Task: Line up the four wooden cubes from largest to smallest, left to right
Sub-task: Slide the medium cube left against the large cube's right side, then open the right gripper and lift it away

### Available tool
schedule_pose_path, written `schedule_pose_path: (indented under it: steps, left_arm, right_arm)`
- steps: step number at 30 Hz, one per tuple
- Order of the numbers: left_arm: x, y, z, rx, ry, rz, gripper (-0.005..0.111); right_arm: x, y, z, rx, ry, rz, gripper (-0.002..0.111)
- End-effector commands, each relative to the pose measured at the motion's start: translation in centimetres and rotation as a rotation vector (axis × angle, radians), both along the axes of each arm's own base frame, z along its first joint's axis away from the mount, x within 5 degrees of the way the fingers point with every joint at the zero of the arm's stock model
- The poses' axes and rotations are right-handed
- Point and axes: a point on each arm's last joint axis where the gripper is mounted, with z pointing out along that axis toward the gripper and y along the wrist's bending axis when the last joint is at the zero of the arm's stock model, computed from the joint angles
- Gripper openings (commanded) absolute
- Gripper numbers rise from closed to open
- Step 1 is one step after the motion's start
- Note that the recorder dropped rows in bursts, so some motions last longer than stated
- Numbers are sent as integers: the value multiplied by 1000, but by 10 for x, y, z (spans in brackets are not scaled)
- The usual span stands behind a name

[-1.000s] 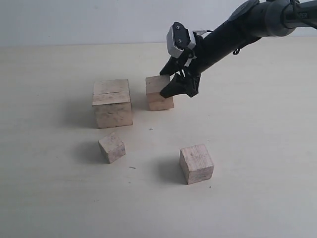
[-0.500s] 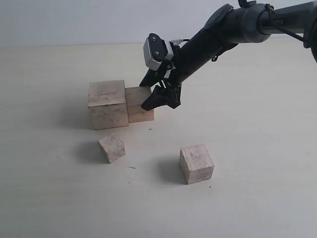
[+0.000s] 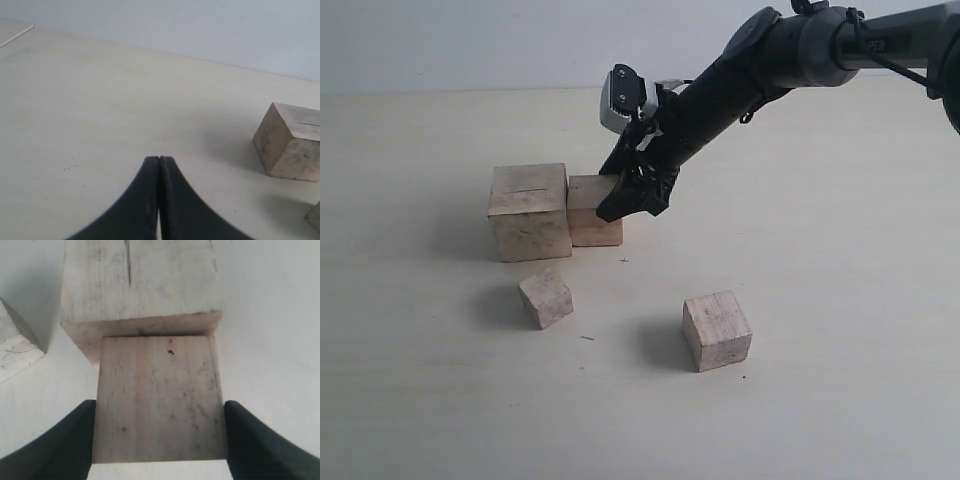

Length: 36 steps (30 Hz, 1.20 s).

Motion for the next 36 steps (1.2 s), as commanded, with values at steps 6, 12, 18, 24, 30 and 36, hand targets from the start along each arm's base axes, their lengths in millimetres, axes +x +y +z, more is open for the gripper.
schedule_pose_path:
  steps: [6, 12, 18, 24, 30, 36]
  left_arm:
    - [0, 0, 0, 0, -9, -6, 0]
    - [0, 0, 0, 0, -9, -6, 0]
    - [0, 0, 0, 0, -9, -6, 0]
    - [0, 0, 0, 0, -9, -6, 0]
    - [0, 0, 0, 0, -9, -6, 0]
    - [0, 0, 0, 0, -9, -6, 0]
  right_arm:
    - [-12, 0, -9, -63, 52, 79, 0]
    - [-15, -1, -11, -92, 53, 111, 0]
    - [-10, -1, -12, -107, 39, 55, 8]
    - [-9, -1, -12, -110, 40, 31, 32]
    - [-7, 1, -11, -93, 31, 5, 74]
    - [-7, 2, -6, -85, 45, -18, 79]
